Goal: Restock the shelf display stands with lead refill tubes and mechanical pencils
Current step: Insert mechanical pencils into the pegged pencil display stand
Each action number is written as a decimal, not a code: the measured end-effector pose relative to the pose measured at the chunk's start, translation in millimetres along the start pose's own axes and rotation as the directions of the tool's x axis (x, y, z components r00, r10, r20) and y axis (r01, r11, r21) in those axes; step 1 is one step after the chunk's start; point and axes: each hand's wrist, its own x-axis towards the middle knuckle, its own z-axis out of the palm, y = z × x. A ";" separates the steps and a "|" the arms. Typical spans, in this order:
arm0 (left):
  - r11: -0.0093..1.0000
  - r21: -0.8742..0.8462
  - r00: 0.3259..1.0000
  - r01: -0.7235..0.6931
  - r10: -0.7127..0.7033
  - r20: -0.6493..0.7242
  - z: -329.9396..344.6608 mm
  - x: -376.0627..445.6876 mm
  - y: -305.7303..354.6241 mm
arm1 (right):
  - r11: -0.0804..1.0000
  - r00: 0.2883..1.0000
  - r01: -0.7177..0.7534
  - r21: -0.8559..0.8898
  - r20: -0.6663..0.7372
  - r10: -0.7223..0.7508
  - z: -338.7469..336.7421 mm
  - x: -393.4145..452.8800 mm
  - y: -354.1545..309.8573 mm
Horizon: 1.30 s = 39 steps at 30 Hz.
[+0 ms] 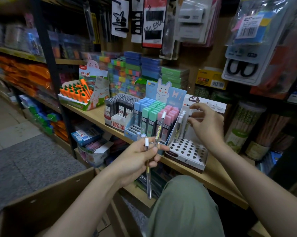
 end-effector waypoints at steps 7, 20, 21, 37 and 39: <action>0.998 0.040 0.999 -0.039 0.038 0.035 -1.4 2.4 -1.1 | 0.994 0.994 0.085 -0.071 0.079 -0.079 -1.8 -15.6 1.4; 0.974 0.223 1.000 -0.031 0.031 0.002 6.5 11.9 -3.1 | 0.843 0.982 -0.012 0.537 0.165 -0.091 -20.7 -33.1 -41.8; 0.980 0.198 0.999 -0.002 0.013 -0.049 4.9 11.8 -3.9 | 0.872 0.990 0.048 0.488 0.095 -0.107 -26.6 -26.9 -38.2; 0.974 0.228 0.975 0.007 0.043 -0.217 -10.6 5.6 -17.3 | 0.984 0.988 0.143 0.107 -0.072 -0.136 -17.0 -10.6 5.0; 0.973 0.232 0.981 -0.007 0.051 -0.187 -11.7 6.0 -18.8 | 0.986 0.988 0.139 0.096 -0.077 -0.132 -16.2 -9.0 5.6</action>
